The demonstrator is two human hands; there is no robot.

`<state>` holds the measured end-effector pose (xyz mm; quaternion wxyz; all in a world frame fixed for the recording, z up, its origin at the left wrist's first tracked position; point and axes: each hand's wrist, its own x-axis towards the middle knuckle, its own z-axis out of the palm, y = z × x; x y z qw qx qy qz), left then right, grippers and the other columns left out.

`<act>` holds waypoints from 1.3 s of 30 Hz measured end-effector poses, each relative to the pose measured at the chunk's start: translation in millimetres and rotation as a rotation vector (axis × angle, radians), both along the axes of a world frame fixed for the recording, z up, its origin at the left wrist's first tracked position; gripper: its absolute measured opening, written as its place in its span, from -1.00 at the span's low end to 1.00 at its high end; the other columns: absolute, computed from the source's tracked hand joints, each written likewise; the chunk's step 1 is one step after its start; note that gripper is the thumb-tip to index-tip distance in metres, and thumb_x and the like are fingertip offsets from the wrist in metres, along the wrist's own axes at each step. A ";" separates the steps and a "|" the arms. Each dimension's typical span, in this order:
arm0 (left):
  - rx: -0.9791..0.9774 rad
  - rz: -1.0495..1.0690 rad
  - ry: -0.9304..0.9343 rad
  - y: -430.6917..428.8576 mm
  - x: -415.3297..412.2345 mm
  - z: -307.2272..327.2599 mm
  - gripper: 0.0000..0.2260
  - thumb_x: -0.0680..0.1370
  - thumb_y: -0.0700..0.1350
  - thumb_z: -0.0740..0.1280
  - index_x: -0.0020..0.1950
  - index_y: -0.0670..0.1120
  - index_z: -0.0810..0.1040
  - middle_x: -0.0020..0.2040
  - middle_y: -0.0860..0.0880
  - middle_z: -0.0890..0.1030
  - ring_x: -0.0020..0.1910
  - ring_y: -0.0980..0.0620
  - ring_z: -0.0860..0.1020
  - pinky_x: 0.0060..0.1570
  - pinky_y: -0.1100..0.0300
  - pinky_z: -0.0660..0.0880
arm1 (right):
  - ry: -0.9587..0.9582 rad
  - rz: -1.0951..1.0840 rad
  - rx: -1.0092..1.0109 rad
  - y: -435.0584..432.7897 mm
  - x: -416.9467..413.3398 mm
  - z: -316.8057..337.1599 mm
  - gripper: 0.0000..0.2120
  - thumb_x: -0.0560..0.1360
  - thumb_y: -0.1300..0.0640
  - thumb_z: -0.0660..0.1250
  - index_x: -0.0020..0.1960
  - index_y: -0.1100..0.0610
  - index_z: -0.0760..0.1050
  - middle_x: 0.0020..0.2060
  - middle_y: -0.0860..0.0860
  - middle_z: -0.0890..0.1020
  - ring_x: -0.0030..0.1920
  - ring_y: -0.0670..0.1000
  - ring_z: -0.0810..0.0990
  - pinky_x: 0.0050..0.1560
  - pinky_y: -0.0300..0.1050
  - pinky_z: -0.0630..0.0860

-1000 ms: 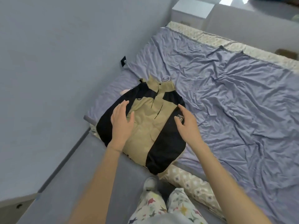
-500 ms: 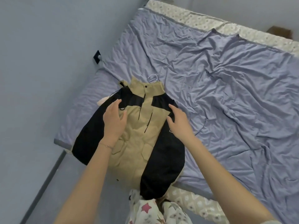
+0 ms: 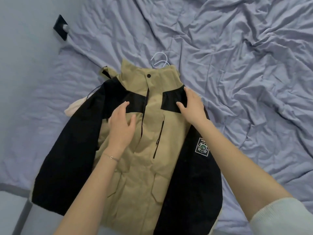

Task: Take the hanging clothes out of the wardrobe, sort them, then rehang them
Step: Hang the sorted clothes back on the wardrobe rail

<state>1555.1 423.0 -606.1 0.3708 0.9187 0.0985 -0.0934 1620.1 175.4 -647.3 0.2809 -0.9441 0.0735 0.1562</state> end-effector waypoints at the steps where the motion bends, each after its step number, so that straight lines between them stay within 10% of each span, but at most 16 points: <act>1: -0.012 -0.001 0.003 -2.4 0.6 -6.9 -0.57 0.63 -0.13 0.24 0.50 -0.08 0.29 0.46 -0.03 0.37 0.47 0.02 0.27 0.48 -0.08 0.20 | -0.012 0.018 -0.028 -2.0 5.1 -9.0 -0.36 0.57 -0.02 0.30 0.55 0.12 0.14 0.48 0.06 0.31 0.48 0.09 0.26 0.47 0.08 0.21; 8: -0.079 -0.015 0.001 -20.8 -1.5 -21.7 -0.59 0.63 -0.15 0.25 0.48 -0.04 0.32 0.45 0.02 0.38 0.46 0.07 0.27 0.49 0.02 0.20 | 0.042 -0.027 -0.125 -6.6 25.7 -29.8 -0.52 0.47 -0.13 0.40 0.23 0.14 0.43 0.12 0.08 0.57 0.17 0.15 0.50 0.19 0.10 0.40; 16: -0.225 0.013 0.002 -61.4 3.7 15.0 -0.59 0.63 -0.03 0.27 0.46 -0.08 0.37 0.39 0.02 0.46 0.38 0.12 0.39 0.40 0.17 0.32 | -0.090 -0.119 0.293 -3.9 -3.6 32.3 -0.79 0.46 0.00 0.44 0.02 0.06 0.53 -0.16 -0.08 0.59 -0.11 -0.08 0.53 -0.10 -0.18 0.41; 20: -0.368 0.173 0.075 -89.4 18.5 41.9 -0.74 0.56 0.09 0.35 0.13 -0.06 0.52 0.08 0.03 0.60 0.01 0.31 0.53 -0.03 0.53 0.37 | -0.020 -0.053 0.529 3.9 -26.9 65.4 -0.84 0.47 0.05 0.42 0.04 -0.08 0.62 -0.33 -0.26 0.55 -0.24 -0.27 0.51 -0.12 -0.34 0.41; 25: -0.475 0.343 0.069 -98.6 26.5 53.4 -0.82 0.53 -0.02 0.42 0.00 -0.06 0.48 -0.05 0.10 0.59 -0.13 0.39 0.52 -0.13 0.58 0.34 | 0.194 0.011 0.653 1.2 -44.5 81.8 -0.72 0.48 0.05 0.36 0.14 -0.23 0.58 -0.19 -0.09 0.66 0.09 -0.01 0.62 0.26 0.08 0.49; 29: -0.360 0.456 0.060 -95.9 22.1 46.7 -0.71 0.51 -0.12 0.40 0.17 -0.18 0.46 0.10 -0.05 0.54 0.11 0.03 0.50 0.07 0.31 0.37 | 0.335 0.057 0.871 0.6 -56.0 82.0 -0.63 0.54 0.30 0.30 0.21 -0.09 0.56 0.01 -0.19 0.68 0.13 -0.19 0.61 0.15 -0.29 0.49; 34: -0.366 0.583 -0.020 -91.3 9.7 40.2 -0.78 0.53 -0.23 0.29 0.17 -0.17 0.51 0.01 0.05 0.54 0.05 0.11 0.49 0.00 0.40 0.31 | 0.084 -0.163 0.552 -10.4 -47.0 57.3 -0.84 0.53 0.14 0.32 -0.02 -0.06 0.65 -0.13 -0.14 0.69 -0.03 -0.15 0.63 0.12 -0.18 0.54; 39: -0.384 0.554 -0.009 -87.0 -8.0 29.9 -0.88 0.57 -0.19 0.29 0.09 -0.05 0.47 -0.06 0.16 0.55 -0.08 0.27 0.47 -0.10 0.61 0.31 | 0.088 -0.107 0.357 -19.0 -26.2 13.0 -0.62 0.60 0.07 0.23 0.38 0.16 0.44 0.31 0.03 0.52 0.33 -0.01 0.44 0.12 -0.46 0.22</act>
